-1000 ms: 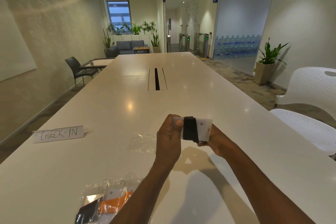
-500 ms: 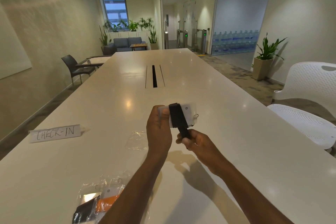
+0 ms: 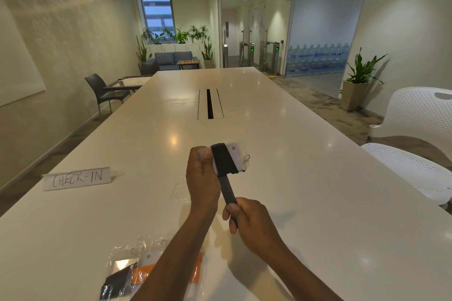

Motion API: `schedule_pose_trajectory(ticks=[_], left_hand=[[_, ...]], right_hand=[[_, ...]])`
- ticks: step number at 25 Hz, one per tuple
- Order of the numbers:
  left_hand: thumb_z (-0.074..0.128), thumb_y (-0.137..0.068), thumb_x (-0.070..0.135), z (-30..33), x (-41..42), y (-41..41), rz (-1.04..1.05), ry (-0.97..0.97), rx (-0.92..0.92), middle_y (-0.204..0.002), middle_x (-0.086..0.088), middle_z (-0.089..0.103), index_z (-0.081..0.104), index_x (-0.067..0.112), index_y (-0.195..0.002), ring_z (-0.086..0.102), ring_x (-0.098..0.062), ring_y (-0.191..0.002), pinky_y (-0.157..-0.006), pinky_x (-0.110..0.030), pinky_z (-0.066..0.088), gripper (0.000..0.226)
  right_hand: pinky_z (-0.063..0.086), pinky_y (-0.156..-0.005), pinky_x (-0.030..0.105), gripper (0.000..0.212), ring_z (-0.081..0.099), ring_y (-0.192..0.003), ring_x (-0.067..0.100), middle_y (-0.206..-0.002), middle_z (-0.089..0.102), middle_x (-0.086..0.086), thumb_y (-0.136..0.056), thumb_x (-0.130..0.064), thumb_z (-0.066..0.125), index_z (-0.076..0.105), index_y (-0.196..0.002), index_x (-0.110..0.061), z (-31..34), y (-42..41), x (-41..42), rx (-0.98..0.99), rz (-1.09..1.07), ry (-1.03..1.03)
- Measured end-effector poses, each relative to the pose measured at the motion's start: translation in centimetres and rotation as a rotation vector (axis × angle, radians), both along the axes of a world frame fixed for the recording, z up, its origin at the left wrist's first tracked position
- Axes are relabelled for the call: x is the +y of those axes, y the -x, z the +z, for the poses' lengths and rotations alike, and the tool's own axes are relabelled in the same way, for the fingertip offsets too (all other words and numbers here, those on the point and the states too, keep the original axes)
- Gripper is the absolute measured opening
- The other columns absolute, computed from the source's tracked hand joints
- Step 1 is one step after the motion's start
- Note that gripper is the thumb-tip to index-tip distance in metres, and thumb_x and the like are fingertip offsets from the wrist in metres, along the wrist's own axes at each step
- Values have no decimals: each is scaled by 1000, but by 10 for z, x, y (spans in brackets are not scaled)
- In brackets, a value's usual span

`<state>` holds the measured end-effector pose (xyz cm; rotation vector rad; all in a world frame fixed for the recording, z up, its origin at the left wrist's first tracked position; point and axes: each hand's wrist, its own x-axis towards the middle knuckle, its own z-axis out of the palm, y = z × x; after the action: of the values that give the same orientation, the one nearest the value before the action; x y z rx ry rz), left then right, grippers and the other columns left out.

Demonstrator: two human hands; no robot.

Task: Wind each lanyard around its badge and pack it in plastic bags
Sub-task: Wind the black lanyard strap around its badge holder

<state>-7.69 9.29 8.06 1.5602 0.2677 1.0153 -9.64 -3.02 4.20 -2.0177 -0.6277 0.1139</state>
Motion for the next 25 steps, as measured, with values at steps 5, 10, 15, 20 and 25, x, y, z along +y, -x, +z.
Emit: schedule_pose_trajectory(ticks=[5,10,15,20,25], left_hand=[[42,-104,34,-10,8,3,-22,4,40,-81,6,56,51,30,-85,54,-7,-73,-61,-16,48,22],[45,-100,37,-13,8,8,-14,-14,5,-88,10,61,57,25,-97,60,-10,-80,-64,-9,48,17],[43,-101,30,-11,8,15,-50,-221,-42,-95,14,68,64,22,-104,64,-2,-89,-65,-8,48,23],[48,-102,26,-14,-3,22,-132,-347,-39,-90,13,71,68,20,-101,68,-5,-83,-68,-15,52,21],[49,-104,14,-12,-16,28,-246,-208,-52,-91,2,73,69,10,-104,73,-14,-80,-66,-28,61,20]], right_hand=[[45,-63,9,40,56,-55,4,-54,56,-11,-102,-36,38,61,-72,-24,-5,20,0,47,-38,9],[43,-57,7,39,57,-52,-2,-51,58,-10,-102,-38,39,63,-73,-25,1,22,2,149,-55,-122],[43,-53,10,42,53,-50,-1,-54,61,-6,-100,-39,45,63,-65,-23,29,8,-4,96,-64,-285],[45,-58,18,47,57,-53,4,-58,68,-1,-98,-37,49,63,-55,-24,56,-11,-7,20,-133,-357],[51,-69,27,45,69,-72,14,-73,74,5,-100,-45,41,72,-77,-22,61,-19,-4,115,-120,-514]])
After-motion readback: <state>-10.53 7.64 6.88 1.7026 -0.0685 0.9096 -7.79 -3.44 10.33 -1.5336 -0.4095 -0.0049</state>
